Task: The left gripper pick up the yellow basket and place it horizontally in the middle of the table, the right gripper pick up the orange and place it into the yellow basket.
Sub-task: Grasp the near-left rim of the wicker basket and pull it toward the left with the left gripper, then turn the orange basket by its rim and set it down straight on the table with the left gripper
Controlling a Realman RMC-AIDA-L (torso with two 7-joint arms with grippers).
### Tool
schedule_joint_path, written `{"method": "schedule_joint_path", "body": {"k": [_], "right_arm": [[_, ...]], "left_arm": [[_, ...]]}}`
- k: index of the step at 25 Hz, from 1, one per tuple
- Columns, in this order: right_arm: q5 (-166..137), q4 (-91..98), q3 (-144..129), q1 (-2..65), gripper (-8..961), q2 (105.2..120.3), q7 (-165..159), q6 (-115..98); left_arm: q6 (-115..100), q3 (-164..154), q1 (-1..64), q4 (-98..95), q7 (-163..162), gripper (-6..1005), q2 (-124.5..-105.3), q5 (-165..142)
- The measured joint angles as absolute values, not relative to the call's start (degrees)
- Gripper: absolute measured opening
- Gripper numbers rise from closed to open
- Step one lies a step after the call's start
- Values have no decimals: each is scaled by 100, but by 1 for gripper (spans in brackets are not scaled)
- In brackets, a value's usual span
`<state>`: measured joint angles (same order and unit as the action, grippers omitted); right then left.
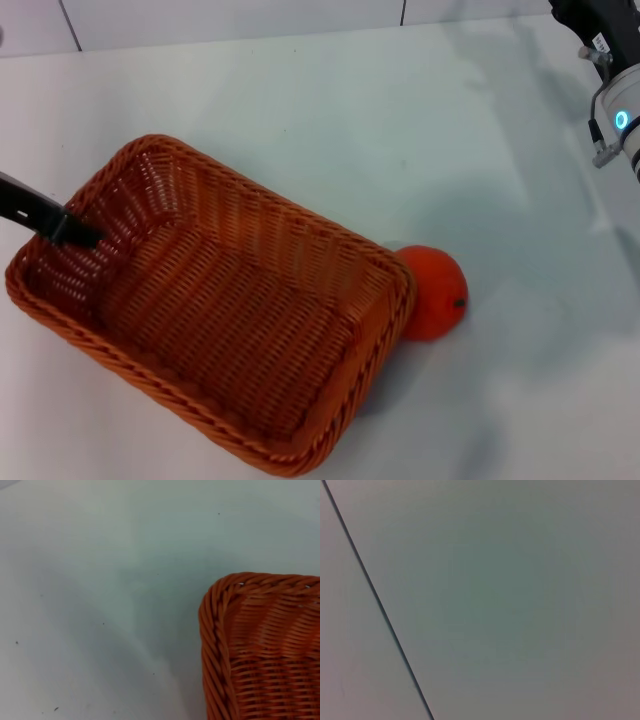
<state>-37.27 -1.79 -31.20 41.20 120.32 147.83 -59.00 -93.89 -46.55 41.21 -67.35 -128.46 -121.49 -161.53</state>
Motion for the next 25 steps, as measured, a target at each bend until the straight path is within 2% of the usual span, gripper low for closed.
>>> {"method": "schedule_joint_path", "body": {"k": [1,12,17,21,25], "right_arm": [[-3727,-176,-3120,4121,930,12032,14783,-5900],[-3727,-122,-3107,4122,929,12027,14783,-5739],[-3726,-116,-3101,4122,930,12024,14783,-5755],[-3727,-114,-3101,4145,930,12023,14783,-5750],[-3726,-113,-3102,4190,928,12023,14783,-5738]], "left_arm": [[-9390,-4656,4121,-6736,-12843,360,-12156,-16153],[-9673,-3912,4028,-6949,-12816,169,-12153,-15765],[-10008,-3216,3922,-7144,-12825,181,-12075,-15343],[-10339,-1931,3702,-7027,-13032,191,-11800,-14525],[-10296,-1612,3489,-6911,-13286,200,-11758,-14089]]}}
